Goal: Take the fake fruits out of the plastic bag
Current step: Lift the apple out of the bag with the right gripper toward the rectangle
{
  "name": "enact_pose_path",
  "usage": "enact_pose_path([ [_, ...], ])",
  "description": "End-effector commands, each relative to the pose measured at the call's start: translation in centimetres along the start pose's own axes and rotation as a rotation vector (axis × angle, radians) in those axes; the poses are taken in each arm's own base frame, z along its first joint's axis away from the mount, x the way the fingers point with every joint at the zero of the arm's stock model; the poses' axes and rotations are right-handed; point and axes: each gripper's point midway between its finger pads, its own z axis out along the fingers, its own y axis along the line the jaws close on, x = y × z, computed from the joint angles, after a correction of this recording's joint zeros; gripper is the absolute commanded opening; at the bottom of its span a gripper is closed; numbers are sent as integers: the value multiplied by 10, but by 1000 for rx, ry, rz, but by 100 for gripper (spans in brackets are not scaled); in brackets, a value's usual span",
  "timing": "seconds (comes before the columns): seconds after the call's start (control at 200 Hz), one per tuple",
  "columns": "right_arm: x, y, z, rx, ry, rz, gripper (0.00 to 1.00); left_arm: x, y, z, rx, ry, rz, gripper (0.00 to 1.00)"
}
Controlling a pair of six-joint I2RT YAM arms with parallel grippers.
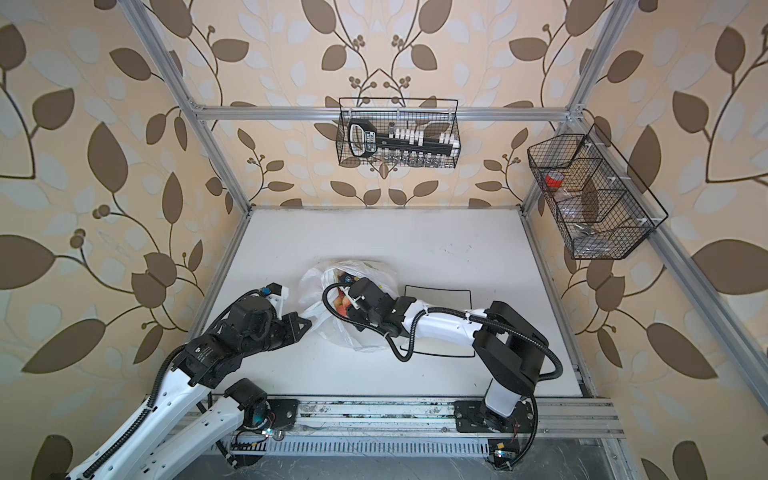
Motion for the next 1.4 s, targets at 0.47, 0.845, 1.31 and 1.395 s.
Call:
enact_pose_path([
  [0.47,-44,56,-144,-419,-254,-33,24,-18,-19,-2,45,-55,9,0],
  [0.845,-68,-30,-247,-78,-484,248,22,-10,-18,0,64,-25,17,0],
  [1.31,72,-147,-189,508,-263,687,23,-1,-13,-7,57,-8,22,0],
  [1.395,90,-146,-165,502,-228,710,24,1,-10,-9,46,1,22,0],
])
